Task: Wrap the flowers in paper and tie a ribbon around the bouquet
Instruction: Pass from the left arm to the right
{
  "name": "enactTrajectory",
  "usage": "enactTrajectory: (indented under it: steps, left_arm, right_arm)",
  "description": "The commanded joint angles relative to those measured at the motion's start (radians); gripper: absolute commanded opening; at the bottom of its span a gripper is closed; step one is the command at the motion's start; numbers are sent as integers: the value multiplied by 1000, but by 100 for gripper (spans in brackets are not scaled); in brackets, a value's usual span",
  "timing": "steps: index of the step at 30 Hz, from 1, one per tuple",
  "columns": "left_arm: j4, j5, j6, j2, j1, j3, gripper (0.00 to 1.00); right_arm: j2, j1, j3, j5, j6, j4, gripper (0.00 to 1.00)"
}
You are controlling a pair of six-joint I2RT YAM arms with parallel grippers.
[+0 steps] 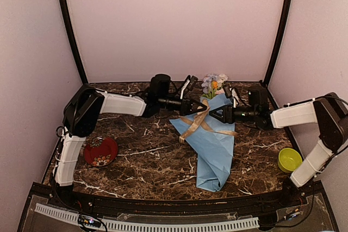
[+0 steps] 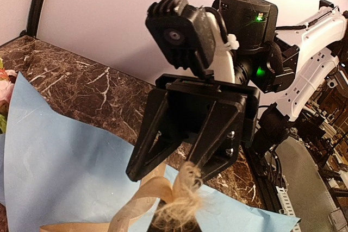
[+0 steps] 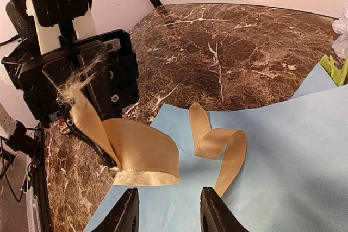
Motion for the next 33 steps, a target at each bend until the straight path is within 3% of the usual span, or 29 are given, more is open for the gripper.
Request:
enactTrajectory:
  steps: [1,7,13,15,19,24,27,29,33]
  left_arm:
    - [6,38,10,-24,-14,31,0]
    - [11,64,-3,-22,-20,38,0]
    - [105,103,-74,-23,-21,13,0]
    - [105,108,-78,-19,-21,13,0]
    - [89,117,-90,-13,-21,10,0]
    - [130,122,-133,-8,-21,-10,0]
    - [144,122,-146,1,-21,-1,0]
    - [145,125,-150,4,-22,3,0]
    - [138,132,-152,9,-22,2,0]
  right_arm:
    - [1,14,5,13,-20,18,42]
    - [12,30,25,24,-22,37,50]
    - [64,29,35,10,1,96,51]
    - [74,28,41,-15,17,116,48]
    - [70,28,30,-24,48,162,30]
    - [72,27,27,-39,49,150,43]
    - [77,26,32,-40,51,142,43]
    - [76,27,33,-40,56,148,37]
    - [72,25,39,-45,66,153,11]
